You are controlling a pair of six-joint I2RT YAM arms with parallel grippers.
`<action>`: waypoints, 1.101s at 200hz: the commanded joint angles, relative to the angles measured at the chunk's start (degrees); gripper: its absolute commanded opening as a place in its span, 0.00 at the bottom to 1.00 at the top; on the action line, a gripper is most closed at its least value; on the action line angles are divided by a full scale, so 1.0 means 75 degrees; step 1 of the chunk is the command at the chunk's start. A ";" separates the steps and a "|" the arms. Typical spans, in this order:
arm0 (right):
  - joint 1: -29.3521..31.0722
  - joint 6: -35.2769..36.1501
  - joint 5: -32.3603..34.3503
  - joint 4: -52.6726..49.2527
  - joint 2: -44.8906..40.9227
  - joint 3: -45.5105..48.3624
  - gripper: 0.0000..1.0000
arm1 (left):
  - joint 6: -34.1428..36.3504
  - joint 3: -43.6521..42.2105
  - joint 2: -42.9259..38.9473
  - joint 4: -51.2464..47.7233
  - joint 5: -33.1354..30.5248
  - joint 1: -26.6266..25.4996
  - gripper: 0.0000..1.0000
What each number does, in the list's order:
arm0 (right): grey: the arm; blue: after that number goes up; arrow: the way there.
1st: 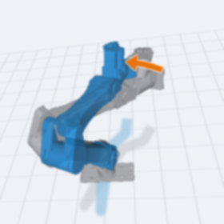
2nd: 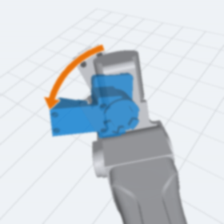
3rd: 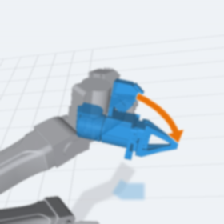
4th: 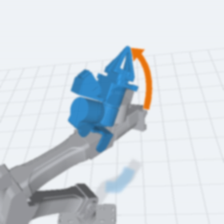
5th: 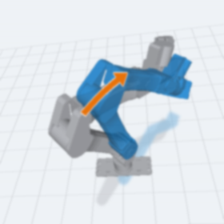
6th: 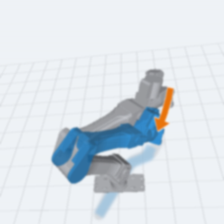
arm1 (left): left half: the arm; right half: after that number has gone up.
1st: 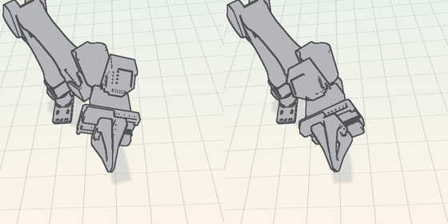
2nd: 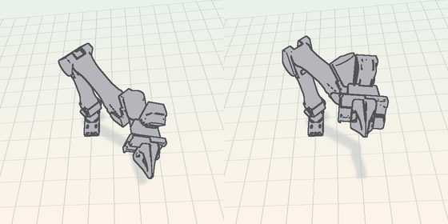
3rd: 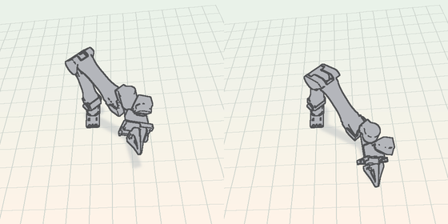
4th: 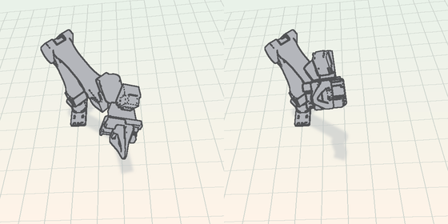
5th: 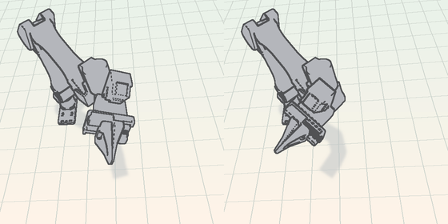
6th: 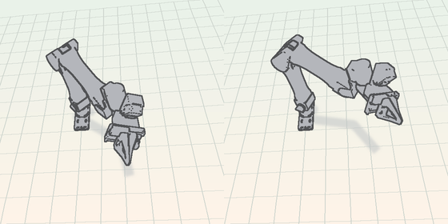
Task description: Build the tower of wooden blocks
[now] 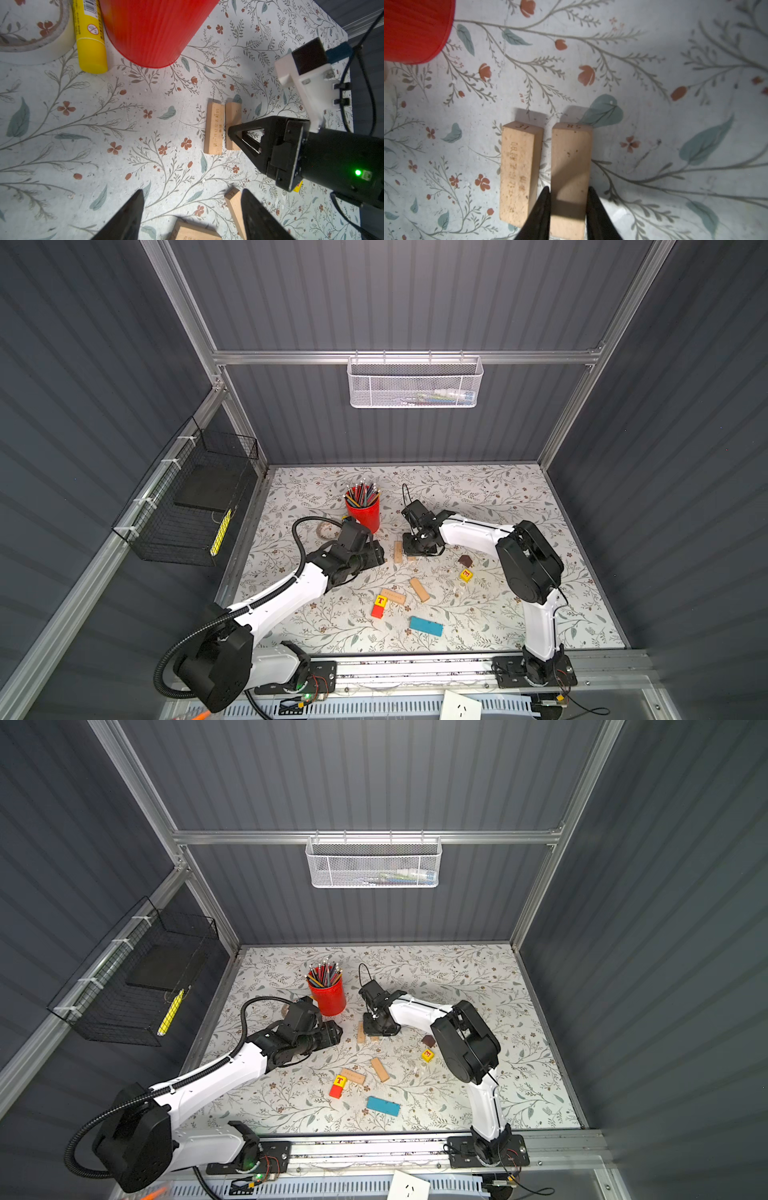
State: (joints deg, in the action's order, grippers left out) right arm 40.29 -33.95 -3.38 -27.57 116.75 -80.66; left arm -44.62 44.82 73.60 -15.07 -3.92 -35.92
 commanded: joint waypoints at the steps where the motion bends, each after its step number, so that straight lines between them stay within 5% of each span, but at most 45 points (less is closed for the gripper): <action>1: -0.0024 -0.0147 0.0098 -0.0223 0.0044 0.0122 0.28 | -0.0131 -0.0091 0.0074 0.0141 0.0158 0.0067 0.70; 85: -0.0252 -0.0199 -0.0923 0.0203 -0.1179 0.0826 0.48 | -0.0270 -0.0113 0.0737 0.1124 0.0832 0.0161 0.60; 128: -0.0816 -0.0354 -0.1986 0.1302 -0.1346 0.1609 0.46 | -0.0528 -0.0309 0.1268 0.2231 0.1296 0.0327 0.54; 220: -0.1121 -0.0432 -0.2617 0.2031 -0.0915 0.1879 0.35 | -0.0985 -0.0017 0.2978 0.3627 0.2205 0.0550 0.41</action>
State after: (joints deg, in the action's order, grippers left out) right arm 32.01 -36.73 -21.15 -13.65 108.12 -67.16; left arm -51.00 43.03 93.54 9.69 9.56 -32.14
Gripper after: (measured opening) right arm 0.360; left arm 0.434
